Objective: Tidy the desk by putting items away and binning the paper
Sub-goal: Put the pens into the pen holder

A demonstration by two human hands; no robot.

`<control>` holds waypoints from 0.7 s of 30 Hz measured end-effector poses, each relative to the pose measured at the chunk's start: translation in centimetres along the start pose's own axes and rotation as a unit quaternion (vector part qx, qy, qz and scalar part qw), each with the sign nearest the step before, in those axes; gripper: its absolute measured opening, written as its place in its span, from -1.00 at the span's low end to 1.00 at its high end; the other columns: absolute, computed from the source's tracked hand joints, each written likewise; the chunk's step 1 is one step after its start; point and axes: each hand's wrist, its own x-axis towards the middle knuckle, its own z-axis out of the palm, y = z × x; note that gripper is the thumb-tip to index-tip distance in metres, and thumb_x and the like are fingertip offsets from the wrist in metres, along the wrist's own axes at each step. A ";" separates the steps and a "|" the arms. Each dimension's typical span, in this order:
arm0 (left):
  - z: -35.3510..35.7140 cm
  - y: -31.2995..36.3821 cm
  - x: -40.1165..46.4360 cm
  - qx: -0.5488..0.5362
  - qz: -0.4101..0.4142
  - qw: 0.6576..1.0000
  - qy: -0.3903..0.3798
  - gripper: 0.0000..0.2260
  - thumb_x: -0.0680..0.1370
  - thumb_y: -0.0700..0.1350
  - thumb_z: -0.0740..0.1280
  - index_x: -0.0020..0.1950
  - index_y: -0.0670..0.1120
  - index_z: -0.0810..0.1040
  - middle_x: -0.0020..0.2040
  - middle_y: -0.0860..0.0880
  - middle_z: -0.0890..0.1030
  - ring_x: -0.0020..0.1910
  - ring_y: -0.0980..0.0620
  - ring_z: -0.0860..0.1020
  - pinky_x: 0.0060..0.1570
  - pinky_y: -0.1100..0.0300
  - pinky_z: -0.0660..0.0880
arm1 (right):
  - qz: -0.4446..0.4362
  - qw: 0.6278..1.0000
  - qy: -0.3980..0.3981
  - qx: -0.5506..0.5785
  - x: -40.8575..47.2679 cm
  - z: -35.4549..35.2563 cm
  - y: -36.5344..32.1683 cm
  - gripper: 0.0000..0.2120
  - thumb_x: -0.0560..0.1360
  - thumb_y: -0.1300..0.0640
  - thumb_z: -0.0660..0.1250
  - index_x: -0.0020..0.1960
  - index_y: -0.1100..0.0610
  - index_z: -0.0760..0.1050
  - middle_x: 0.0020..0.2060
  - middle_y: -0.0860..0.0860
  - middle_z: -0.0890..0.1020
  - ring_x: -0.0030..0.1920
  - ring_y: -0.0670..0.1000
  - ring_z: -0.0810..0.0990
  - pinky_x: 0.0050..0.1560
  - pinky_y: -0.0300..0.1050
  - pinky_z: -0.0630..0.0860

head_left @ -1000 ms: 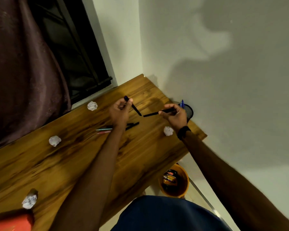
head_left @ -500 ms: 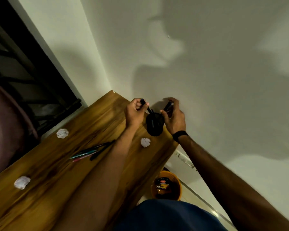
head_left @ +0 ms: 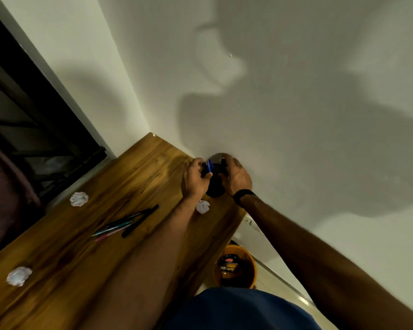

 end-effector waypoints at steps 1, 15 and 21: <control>0.0 -0.2 0.1 -0.004 -0.002 1.000 0.008 -0.55 0.42 -0.11 0.50 0.27 0.02 0.48 0.10 0.00 0.57 -0.03 0.04 0.57 -0.20 0.20 0.47 | -0.001 1.000 0.002 0.002 -0.1 0.1 -0.1 -0.43 0.48 0.18 0.33 0.45 0.07 0.25 0.34 0.12 0.44 0.21 0.22 0.52 0.05 0.10 0.58; -3.9 -8.0 -6.7 -0.069 -0.142 0.984 0.077 -0.64 0.33 0.12 0.40 0.08 0.09 0.46 -0.03 0.07 0.55 -0.11 0.06 0.55 -0.19 0.13 0.52 | -0.150 0.985 -0.052 0.072 -4.1 5.9 -5.4 -0.79 0.50 0.14 0.28 0.10 0.17 0.44 -0.05 0.12 0.58 -0.10 0.18 0.58 -0.17 0.01 0.52; -8.0 -14.3 -8.9 -0.043 -0.201 0.972 0.113 -0.71 0.46 -0.13 0.36 0.17 -0.04 0.51 0.04 -0.02 0.56 -0.01 0.04 0.53 -0.06 0.21 0.40 | -0.174 0.960 -0.212 0.056 -6.0 11.0 -8.1 -0.74 0.51 0.11 0.34 0.19 0.08 0.48 0.07 0.03 0.54 -0.18 0.07 0.57 -0.12 0.04 0.54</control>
